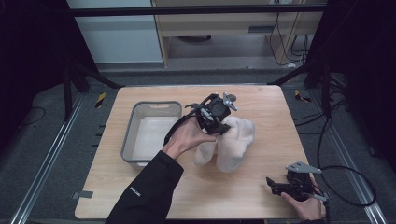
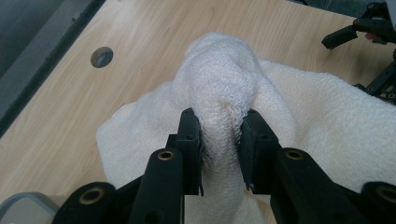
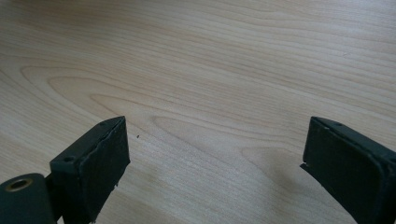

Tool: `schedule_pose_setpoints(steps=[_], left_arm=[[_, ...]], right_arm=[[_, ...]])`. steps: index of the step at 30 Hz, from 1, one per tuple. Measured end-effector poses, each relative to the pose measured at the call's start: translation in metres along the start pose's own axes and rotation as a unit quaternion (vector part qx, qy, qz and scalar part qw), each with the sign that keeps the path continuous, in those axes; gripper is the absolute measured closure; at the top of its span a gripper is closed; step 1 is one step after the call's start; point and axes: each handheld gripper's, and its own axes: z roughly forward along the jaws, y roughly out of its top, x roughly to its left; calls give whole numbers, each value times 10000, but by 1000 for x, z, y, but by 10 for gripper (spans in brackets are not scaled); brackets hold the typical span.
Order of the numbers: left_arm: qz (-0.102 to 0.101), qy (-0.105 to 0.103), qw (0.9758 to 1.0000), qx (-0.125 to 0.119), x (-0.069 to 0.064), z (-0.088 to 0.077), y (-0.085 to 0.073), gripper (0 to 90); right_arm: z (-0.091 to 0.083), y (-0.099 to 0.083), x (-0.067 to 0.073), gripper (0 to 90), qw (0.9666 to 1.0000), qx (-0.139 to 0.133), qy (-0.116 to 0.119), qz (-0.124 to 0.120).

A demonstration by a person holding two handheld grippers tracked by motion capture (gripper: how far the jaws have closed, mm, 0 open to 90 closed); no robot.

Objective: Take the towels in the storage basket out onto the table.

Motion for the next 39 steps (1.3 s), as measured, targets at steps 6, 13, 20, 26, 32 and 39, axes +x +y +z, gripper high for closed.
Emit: schedule_pose_setpoints(steps=[6,13,20,26,32,39], left_arm=[[-30,-107,9999,-3,-3,17,-4,712],[-32,-243,9997,28,-8,37,-9,709],[-20,-289,9996,38,-13,51,-14,702],[-35,-292,9996,58,-14,60,-19,680],[-17,-314,9995,64,-17,68,-23,651],[-17,-346,9994,94,-19,77,-29,584]], right_arm=[[0,0,0,71,10000,2,-9,26],[0,-1,-1,71,10000,1,-1,40],[1,-1,-1,71,10000,7,2,19],[1,-1,-1,70,10000,4,-10,-1],[1,-1,-1,69,10000,18,-11,-3],[1,-2,-1,65,10000,24,-12,-2]])
